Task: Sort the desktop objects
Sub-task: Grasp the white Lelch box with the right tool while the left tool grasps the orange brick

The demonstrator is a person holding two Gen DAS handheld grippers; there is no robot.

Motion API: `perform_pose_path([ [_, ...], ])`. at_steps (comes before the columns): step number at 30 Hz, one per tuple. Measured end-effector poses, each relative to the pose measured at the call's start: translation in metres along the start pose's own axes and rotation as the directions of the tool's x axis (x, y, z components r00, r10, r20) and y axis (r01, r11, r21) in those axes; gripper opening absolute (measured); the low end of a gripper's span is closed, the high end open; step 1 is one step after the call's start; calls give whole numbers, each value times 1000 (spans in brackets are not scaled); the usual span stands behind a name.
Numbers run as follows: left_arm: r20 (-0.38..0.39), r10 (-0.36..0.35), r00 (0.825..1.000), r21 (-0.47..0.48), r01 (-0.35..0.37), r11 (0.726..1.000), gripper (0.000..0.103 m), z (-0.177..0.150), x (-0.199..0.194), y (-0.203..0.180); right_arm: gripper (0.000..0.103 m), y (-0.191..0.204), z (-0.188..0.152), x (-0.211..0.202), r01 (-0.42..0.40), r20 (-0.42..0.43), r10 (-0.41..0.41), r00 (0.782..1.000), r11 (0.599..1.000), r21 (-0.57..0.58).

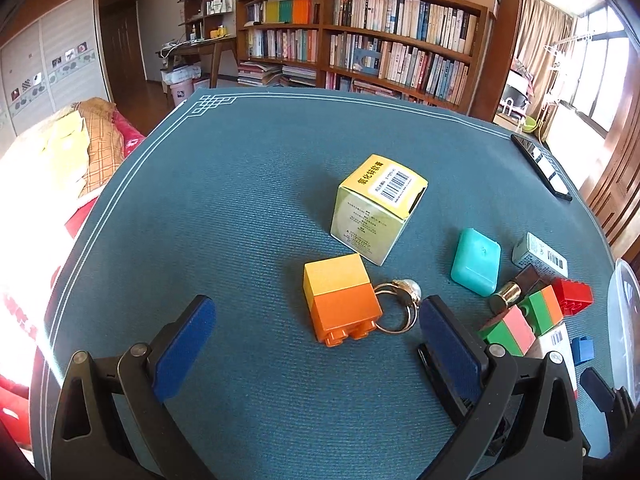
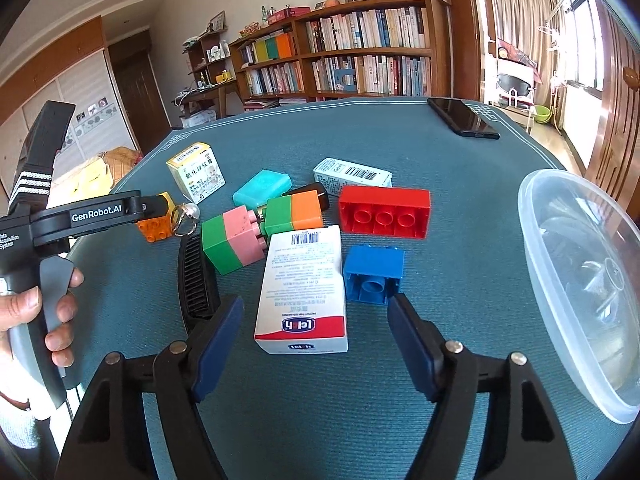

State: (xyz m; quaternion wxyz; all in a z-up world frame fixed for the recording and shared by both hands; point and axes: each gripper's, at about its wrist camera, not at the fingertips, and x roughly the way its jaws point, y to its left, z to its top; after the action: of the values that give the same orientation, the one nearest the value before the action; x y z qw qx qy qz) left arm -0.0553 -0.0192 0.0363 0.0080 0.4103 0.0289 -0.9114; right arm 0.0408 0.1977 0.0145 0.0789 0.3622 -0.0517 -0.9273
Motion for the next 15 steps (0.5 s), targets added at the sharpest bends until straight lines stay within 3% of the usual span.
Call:
perform_pose_path([
  [7, 5, 41, 999, -25, -41, 999, 98, -3, 19, 8, 77, -2, -1, 2, -6, -1, 6, 1000, 1000, 15],
  [9, -11, 24, 1000, -42, -25, 999, 87, -5, 25, 13, 77, -3, -1, 3, -5, -2, 5, 1000, 1000, 23],
  [13, 17, 26, 1000, -35, -26, 999, 77, -8, 24, 14, 76, -6, -2, 3, -2, 1, 2, 1000, 999, 36],
  [15, 29, 15, 999, -30, -14, 999, 62, -9, 22, 14, 74, -6, -1, 3, -3, 2, 3, 1000, 999, 37],
])
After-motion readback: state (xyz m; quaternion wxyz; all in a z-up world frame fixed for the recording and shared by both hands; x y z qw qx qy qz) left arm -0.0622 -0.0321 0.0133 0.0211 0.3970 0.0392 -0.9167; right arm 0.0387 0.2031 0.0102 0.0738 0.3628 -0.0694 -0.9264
